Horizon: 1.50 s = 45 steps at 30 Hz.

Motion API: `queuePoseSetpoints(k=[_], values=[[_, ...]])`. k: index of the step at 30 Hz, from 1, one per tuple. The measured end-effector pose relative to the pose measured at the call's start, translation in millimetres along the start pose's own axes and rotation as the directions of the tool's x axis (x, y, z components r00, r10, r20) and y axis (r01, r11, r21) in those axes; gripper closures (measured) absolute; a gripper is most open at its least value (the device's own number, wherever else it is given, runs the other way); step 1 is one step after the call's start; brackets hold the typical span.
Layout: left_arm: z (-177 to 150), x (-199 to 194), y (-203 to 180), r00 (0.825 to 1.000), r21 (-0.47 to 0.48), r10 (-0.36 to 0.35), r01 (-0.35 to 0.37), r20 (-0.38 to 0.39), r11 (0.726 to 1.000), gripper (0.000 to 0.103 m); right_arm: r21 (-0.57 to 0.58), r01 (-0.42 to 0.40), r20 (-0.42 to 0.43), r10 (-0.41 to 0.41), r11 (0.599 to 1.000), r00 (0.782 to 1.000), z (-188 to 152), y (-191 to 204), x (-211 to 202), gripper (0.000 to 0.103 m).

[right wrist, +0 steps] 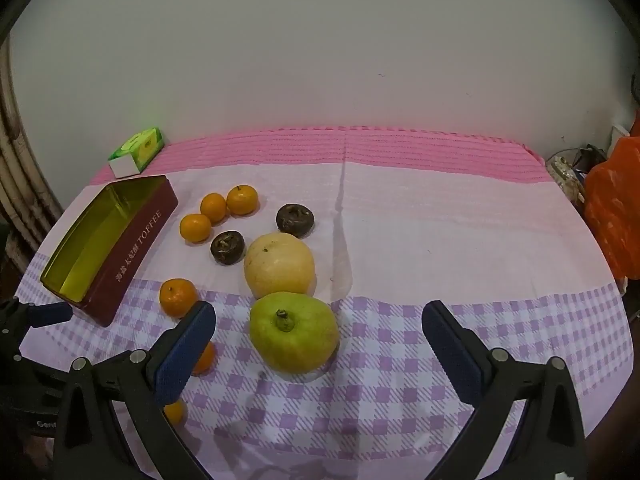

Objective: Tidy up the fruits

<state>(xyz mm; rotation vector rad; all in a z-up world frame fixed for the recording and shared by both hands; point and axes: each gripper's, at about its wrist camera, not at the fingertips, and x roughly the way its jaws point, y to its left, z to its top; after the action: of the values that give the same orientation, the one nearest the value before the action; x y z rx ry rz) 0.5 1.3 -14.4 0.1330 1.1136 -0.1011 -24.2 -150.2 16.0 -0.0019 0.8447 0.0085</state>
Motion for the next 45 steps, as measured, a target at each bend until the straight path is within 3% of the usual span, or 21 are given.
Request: queuePoseSetpoints(k=[29,45], values=[[-3.8,1.8,6.2,1.000,0.001,0.004,-0.004,-0.013,1.000,0.000,0.025,-0.009,-0.008,0.009,1.000,1.000,-2.9,-5.1,5.0,0.000],[-3.5,2.4,4.3,1.000,0.000,0.003,-0.003,-0.014,1.000,0.000,0.045,-0.026,0.036,0.024,0.999,0.999,-2.7,-9.8,5.3,0.000]])
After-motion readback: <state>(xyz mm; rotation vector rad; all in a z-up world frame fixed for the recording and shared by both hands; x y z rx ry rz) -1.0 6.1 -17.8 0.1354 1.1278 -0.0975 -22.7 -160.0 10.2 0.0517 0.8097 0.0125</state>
